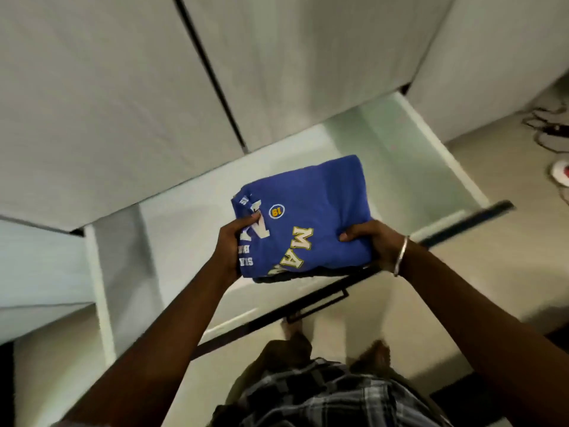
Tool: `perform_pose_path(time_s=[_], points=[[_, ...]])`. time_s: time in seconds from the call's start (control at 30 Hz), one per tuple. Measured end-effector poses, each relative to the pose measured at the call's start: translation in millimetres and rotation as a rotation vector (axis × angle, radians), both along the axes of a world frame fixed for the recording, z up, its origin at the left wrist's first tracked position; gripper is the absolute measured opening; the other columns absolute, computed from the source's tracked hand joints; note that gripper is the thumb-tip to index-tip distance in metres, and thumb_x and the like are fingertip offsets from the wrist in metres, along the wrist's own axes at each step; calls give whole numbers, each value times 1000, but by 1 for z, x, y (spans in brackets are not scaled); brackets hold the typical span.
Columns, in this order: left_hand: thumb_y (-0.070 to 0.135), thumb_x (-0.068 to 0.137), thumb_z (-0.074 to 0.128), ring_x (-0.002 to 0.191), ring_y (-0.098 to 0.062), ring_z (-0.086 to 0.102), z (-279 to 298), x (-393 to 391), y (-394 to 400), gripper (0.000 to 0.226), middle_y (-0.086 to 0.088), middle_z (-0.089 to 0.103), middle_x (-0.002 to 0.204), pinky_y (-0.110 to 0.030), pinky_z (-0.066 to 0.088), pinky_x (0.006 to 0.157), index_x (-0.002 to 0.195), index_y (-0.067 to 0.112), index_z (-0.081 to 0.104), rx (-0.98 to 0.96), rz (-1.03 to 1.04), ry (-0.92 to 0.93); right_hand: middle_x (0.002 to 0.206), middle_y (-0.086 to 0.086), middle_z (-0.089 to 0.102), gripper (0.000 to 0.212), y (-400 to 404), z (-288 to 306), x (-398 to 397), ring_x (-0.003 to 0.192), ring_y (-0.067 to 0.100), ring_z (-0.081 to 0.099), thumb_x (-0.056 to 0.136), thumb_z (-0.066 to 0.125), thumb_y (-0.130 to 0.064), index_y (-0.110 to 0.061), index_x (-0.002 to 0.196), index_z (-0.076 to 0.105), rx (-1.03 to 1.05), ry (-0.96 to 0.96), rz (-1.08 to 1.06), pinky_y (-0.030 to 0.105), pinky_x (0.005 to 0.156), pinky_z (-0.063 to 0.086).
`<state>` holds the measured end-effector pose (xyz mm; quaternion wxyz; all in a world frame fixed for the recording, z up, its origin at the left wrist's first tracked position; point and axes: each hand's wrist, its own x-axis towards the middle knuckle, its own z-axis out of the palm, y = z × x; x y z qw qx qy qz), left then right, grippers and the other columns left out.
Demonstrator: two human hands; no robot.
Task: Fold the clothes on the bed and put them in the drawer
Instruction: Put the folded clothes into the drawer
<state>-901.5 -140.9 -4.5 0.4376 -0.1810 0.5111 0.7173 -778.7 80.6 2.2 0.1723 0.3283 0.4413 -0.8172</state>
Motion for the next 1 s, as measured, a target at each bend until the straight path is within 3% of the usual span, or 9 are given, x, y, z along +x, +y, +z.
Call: perform_pose_path(time_s=[0.23, 0.33, 0.47, 0.6, 0.67, 0.73, 0.83, 0.9, 1.0], points=[[15, 93, 58, 65, -24, 73, -36, -27, -137, 17, -8, 77, 82, -33, 61, 57, 105, 10, 69, -280, 181, -59, 96, 8, 74, 48, -117, -64, -100, 82, 27, 71, 56, 64, -6, -10, 104, 67, 19, -106, 364, 45, 76, 60], [13, 86, 63, 80, -30, 73, -62, -31, -175, 30, -13, 76, 101, -40, 61, 72, 115, 6, 69, -336, 266, -102, 90, 3, 72, 48, -156, -88, -123, 78, 24, 68, 54, 63, -8, -15, 101, 64, 15, -180, 447, 35, 61, 59], [14, 75, 64, 87, -35, 69, -96, -32, -206, 48, -18, 72, 109, -45, 56, 80, 122, 2, 65, -396, 343, -163, 124, 9, 57, 63, -182, -127, -131, 113, 36, 53, 59, 70, -8, -23, 118, 53, 130, -343, 560, 53, 82, 52], [16, 95, 50, 62, -20, 66, -124, -23, -227, 16, -10, 69, 83, -25, 52, 53, 93, 8, 64, -606, 275, -201, 104, 6, 57, 29, -197, -157, -117, 93, 21, 53, 86, 63, 0, -14, 109, 52, 244, -463, 697, 30, 72, 46], [18, 104, 40, 77, -21, 61, -143, -20, -239, 23, -14, 66, 98, -29, 48, 58, 91, 10, 57, -742, 202, -210, 93, 0, 54, 31, -203, -165, -113, 83, 16, 51, 89, 64, -8, -14, 115, 48, 267, -489, 706, 26, 63, 40], [18, 105, 42, 94, -21, 55, -149, -17, -252, 21, -14, 62, 122, -32, 49, 67, 115, 5, 56, -889, 132, -112, 95, 0, 53, 33, -211, -171, -116, 83, 17, 50, 92, 62, -5, -14, 117, 43, 245, -474, 618, 24, 59, 37], [26, 101, 53, 109, -16, 56, -127, -4, -262, 37, -4, 57, 133, -23, 49, 75, 137, 17, 48, -1105, -94, 359, 119, 3, 53, 53, -217, -184, -126, 104, 24, 51, 87, 73, -16, -16, 129, 41, 262, -348, 398, 28, 70, 44], [32, 92, 64, 124, -24, 53, -107, 4, -268, 51, -3, 51, 142, -43, 44, 97, 138, 21, 47, -1418, -224, 700, 121, 3, 58, 62, -221, -193, -132, 109, 29, 56, 81, 79, -27, -20, 133, 45, 330, -281, 319, 39, 83, 49], [42, 79, 72, 139, -31, 38, -107, 1, -286, 87, -10, 38, 152, -58, 29, 108, 150, 13, 31, -1630, -203, 610, 115, 4, 68, 71, -232, -208, -134, 107, 28, 64, 67, 91, -28, -18, 127, 55, 355, -173, 386, 34, 78, 54]])
